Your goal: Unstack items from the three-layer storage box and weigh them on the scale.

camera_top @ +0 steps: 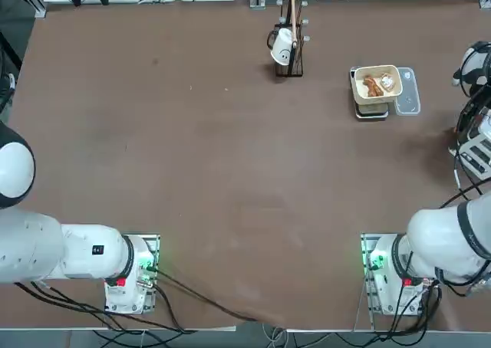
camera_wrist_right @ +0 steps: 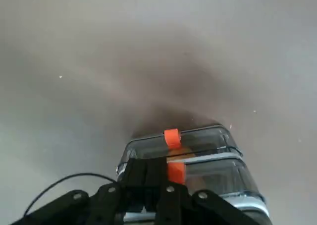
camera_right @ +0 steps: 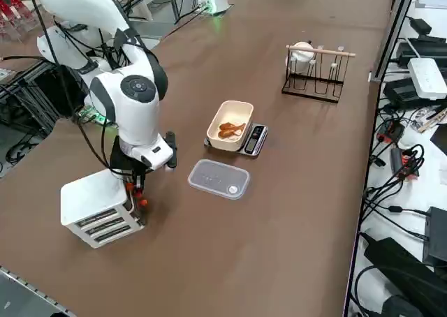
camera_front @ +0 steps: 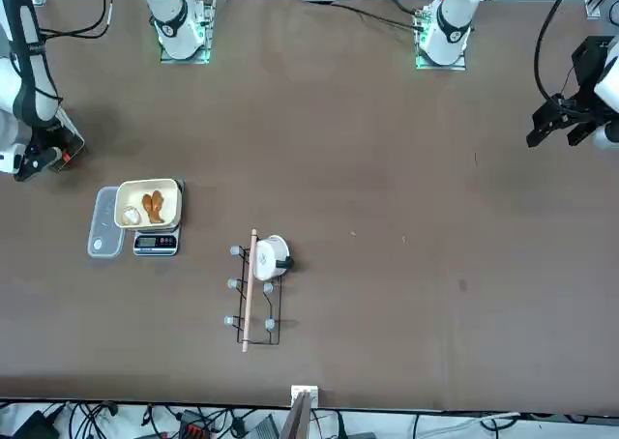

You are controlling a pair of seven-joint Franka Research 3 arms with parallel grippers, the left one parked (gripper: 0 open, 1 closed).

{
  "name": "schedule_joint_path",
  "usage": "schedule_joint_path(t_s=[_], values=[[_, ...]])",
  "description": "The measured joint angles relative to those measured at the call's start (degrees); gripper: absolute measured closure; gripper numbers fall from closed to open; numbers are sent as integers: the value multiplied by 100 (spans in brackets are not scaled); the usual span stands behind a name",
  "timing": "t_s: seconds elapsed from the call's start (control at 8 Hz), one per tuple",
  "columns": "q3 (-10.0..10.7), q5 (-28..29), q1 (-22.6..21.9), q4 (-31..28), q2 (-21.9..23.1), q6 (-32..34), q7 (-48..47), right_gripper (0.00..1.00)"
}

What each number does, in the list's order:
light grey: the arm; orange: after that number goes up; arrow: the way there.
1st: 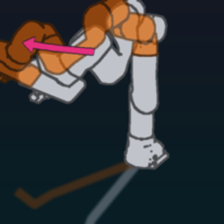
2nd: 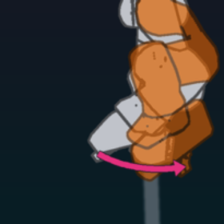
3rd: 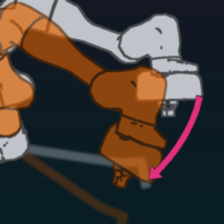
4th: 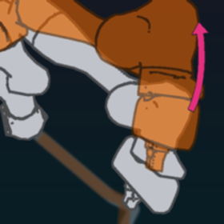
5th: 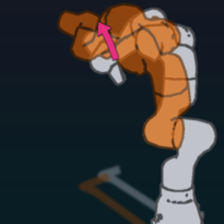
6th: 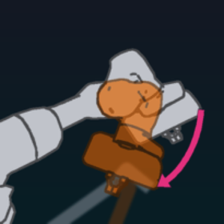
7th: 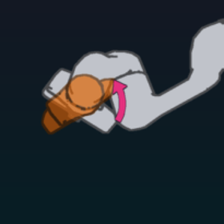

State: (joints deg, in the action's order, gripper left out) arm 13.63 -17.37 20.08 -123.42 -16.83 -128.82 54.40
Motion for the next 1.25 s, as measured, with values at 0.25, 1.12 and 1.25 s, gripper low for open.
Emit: schedule_joint_path(t_s=[0.25, 1.12, 1.25], values=[[-11, 0, 23, -4, 1, -1, 11, 99], [-402, 228, -128, 68, 34, -101, -177, 96], [-434, 228, -252, 67, 15, -105, -207, 83]])
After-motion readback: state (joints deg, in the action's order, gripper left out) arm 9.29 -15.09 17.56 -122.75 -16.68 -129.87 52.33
